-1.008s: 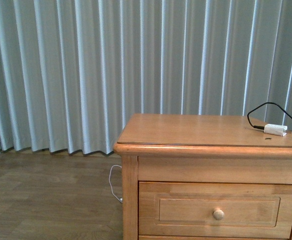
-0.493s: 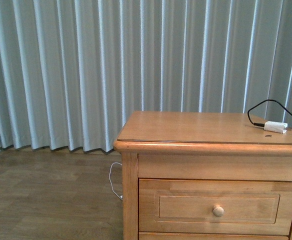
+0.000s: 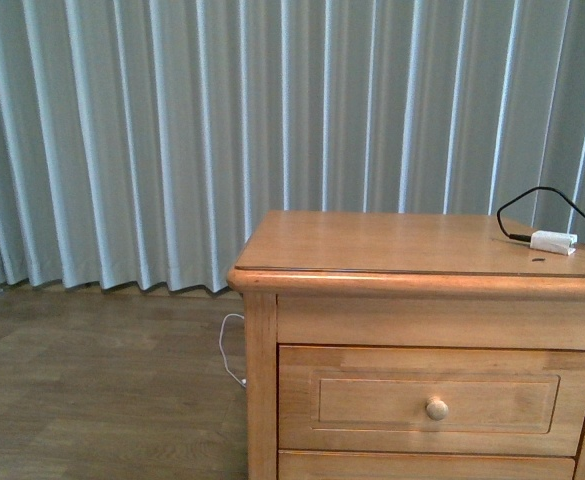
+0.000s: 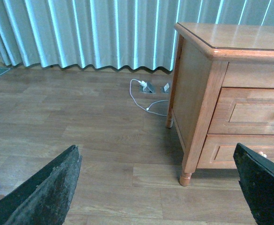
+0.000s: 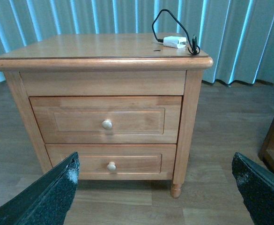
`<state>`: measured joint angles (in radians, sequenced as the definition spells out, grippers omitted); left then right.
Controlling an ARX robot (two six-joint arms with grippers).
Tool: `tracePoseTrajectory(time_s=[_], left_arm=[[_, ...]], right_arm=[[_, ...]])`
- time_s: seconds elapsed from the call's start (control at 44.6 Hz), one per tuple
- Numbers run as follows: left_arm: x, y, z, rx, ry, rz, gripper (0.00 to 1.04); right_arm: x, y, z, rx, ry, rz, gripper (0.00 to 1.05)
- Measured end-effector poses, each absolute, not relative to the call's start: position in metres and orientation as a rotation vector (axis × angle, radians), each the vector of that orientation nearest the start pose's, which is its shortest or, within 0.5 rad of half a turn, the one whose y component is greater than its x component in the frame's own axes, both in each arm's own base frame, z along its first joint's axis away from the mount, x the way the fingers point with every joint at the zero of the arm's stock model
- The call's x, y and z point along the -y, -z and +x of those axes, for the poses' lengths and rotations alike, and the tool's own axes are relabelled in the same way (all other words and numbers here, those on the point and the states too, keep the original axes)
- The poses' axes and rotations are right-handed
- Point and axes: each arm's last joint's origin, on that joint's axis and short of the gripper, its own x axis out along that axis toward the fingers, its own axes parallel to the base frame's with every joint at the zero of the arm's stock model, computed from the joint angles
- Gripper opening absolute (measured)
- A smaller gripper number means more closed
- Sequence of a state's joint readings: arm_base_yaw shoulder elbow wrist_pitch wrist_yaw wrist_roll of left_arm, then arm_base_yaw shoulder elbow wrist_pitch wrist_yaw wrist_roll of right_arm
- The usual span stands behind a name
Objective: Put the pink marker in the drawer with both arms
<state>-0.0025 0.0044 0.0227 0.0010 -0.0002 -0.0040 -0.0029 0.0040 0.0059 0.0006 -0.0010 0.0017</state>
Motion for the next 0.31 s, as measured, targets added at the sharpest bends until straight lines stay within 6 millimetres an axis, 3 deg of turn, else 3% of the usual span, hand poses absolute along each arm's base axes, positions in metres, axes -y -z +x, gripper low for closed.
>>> tracePoseTrajectory(time_s=[0.314], left_arm=[[0.0002,-0.171,0.0965,0.019,0.002,-0.004,0.99]], right_arm=[[0.0003,-0.1653,0.0976,0.002,0.002,0.002,0.96]])
